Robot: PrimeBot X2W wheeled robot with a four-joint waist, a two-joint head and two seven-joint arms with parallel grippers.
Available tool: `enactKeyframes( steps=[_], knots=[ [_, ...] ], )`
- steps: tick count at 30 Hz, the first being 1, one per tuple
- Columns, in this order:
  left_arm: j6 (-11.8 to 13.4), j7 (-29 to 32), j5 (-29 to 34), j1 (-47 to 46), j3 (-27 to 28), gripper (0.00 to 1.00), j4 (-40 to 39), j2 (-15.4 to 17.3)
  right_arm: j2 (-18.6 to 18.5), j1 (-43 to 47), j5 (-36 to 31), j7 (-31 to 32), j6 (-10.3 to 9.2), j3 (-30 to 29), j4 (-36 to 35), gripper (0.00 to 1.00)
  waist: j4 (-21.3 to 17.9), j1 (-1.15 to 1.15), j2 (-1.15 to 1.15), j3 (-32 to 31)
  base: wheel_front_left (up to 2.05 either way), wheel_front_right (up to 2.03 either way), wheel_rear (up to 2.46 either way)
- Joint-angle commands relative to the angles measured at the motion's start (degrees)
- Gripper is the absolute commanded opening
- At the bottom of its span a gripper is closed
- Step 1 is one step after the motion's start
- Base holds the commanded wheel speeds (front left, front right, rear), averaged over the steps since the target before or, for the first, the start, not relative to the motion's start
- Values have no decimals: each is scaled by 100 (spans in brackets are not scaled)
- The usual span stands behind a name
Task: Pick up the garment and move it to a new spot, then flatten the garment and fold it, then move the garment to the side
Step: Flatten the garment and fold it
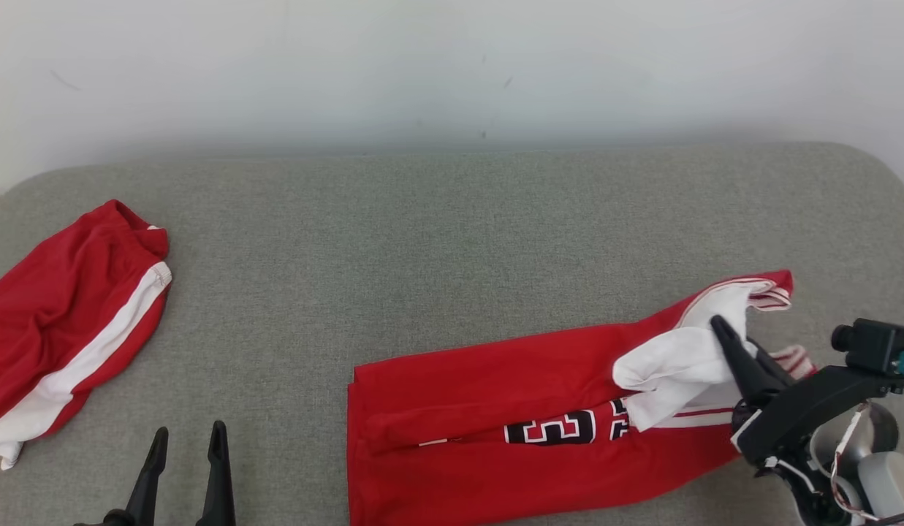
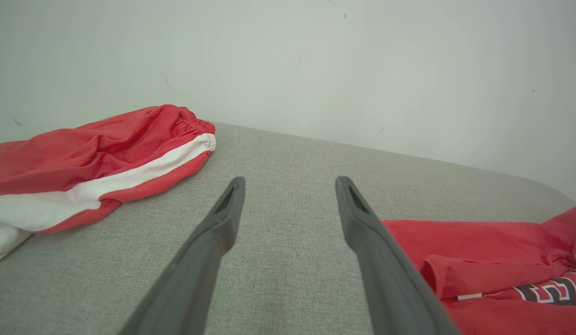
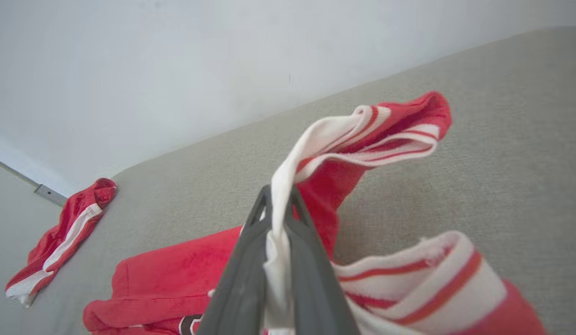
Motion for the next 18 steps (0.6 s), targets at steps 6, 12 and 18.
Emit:
enactKeyframes(
  steps=[6,12,18],
  knots=[
    [10,-24,-15,110,1,100,12,-9,114,262,571,390,-5,491,-792,0,122,0,0,-58,0,0,0],
    [12,-24,-30,107,-26,100,38,-13,198,342,769,574,-4,840,-1173,0,210,0,0,-75,0,0,0],
    [11,-24,-44,25,-90,100,78,-15,352,307,886,664,-3,1263,-1402,0,302,0,0,-68,0,0,0]
  ],
)
